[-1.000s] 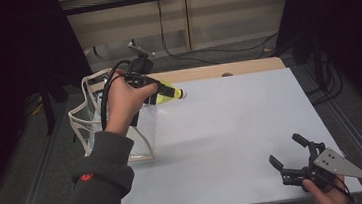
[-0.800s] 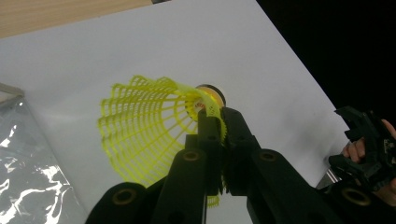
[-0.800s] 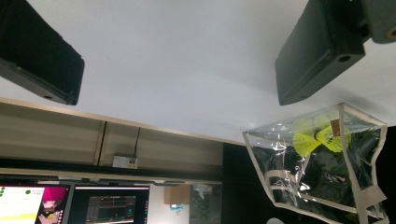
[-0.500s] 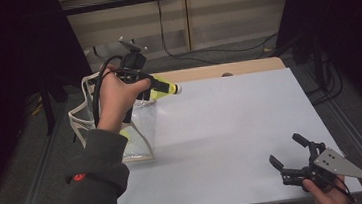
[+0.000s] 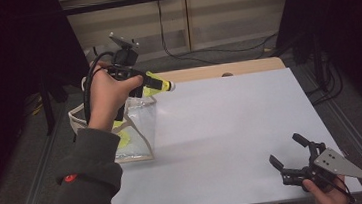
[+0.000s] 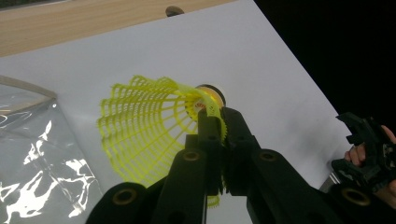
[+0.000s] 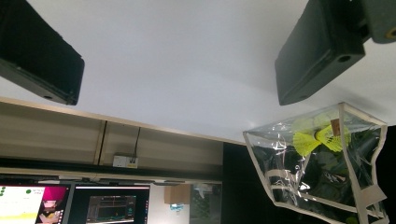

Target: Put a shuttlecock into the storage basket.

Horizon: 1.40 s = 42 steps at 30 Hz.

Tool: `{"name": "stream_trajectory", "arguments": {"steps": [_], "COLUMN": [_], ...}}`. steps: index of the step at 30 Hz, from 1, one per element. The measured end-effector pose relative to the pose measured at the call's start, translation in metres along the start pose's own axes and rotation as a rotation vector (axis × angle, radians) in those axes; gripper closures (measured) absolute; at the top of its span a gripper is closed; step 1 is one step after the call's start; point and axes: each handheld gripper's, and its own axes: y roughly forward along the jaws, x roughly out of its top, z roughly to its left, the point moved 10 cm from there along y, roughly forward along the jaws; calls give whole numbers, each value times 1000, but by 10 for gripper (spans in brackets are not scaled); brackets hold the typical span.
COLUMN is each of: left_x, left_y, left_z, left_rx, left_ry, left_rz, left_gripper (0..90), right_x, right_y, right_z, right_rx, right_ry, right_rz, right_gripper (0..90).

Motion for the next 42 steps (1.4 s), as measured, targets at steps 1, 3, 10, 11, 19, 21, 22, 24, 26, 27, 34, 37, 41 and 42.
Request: {"name": "stream_trajectory", "arguments": {"steps": [1, 3, 10, 11, 19, 21, 22, 24, 26, 27, 34, 37, 41, 42], "left_x": [1, 1, 3, 3, 3, 3, 4, 4, 4, 4, 3, 3, 2, 2], "left_y": [-1, -3, -12, -13, -21, -23, -24, -27, -29, -30, -38, -41, -45, -46], "left_z": [0, 0, 5, 5, 10, 12, 12, 13, 14, 14, 20, 22, 25, 25], "left_rx": [0, -3, 6, 8, 16, 21, 22, 24, 25, 25, 33, 36, 43, 43], "left_ry": [-6, -7, -11, -14, -21, -21, -25, -27, -30, -31, -36, -44, -43, -50], "left_rz": [-7, -9, -17, -20, -31, -30, -35, -37, -40, -39, -46, -53, -54, -60], "left_gripper": [876, 876, 878, 878, 879, 880, 880, 880, 880, 880, 880, 881, 881, 880], "right_x": [0, 0, 0, 0, 0, 0, 0, 0, 0, 0, 1, 1, 1, 1], "right_y": [0, 0, 0, 0, 0, 0, 0, 0, 0, 0, 0, 1, 1, 1], "right_z": [0, 0, 0, 0, 0, 0, 0, 1, 0, 0, 1, 1, 1, 1], "right_rx": [0, 0, 0, 1, -2, 0, 1, 3, 0, -1, 4, 3, 1, 3], "right_ry": [1, 0, 1, 0, 2, -1, -2, -2, -3, -2, -1, -4, -3, -2], "right_rz": [1, 0, -2, -2, -2, 0, 0, -1, 1, 1, -2, -2, -3, -4], "right_gripper": [13, 13, 13, 13, 13, 12, 12, 12, 13, 13, 13, 13, 13, 12]}}
